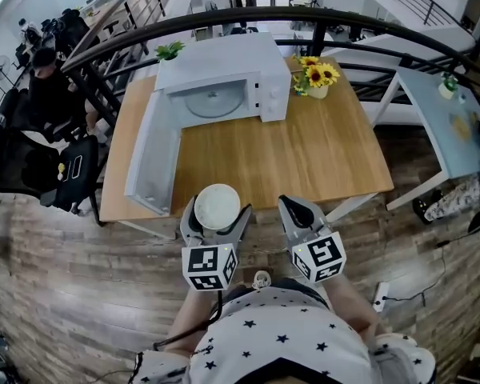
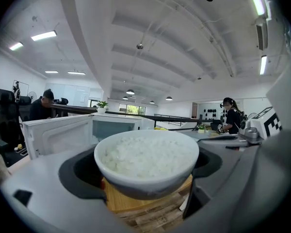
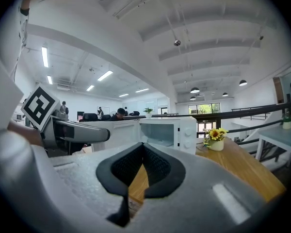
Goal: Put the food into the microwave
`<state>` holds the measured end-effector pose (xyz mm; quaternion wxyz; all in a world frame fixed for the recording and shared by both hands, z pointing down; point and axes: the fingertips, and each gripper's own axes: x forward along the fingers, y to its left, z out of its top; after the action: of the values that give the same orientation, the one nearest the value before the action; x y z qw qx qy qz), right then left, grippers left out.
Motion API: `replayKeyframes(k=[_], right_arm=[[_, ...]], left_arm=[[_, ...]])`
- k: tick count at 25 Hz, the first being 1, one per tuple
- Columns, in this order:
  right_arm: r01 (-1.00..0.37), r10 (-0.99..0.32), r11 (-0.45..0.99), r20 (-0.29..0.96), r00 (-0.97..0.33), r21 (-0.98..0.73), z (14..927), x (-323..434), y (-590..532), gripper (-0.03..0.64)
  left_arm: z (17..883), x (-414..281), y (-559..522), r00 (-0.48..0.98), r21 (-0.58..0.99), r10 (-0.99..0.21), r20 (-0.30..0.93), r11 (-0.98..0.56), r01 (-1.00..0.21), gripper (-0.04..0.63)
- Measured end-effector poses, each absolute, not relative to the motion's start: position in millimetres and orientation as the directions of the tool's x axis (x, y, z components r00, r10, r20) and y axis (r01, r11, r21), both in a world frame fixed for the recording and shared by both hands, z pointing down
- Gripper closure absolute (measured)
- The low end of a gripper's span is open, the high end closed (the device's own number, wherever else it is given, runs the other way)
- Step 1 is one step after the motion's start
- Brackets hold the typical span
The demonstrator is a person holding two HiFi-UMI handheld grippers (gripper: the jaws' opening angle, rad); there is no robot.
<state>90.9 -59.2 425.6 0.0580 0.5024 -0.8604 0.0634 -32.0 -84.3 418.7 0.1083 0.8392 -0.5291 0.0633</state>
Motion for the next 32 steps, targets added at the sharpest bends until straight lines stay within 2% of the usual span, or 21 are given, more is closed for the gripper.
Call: replayKeyframes(k=[17,32], right_arm=[[-0.856,-0.836,0.511,0.186,-0.516,-0.077,440,93,-116,0.612],[-0.848,-0.825,0.526,0.201,-0.528,-0.067,435,77,-229,0.612]], left_arm=[[433,-34,-146,0.389,0.113,-0.891,0.235,-0.372,-0.921,0.092],[443,-47,-263,0.382,0.116,-0.89,0.248,-0.364,-0.924,0.092]])
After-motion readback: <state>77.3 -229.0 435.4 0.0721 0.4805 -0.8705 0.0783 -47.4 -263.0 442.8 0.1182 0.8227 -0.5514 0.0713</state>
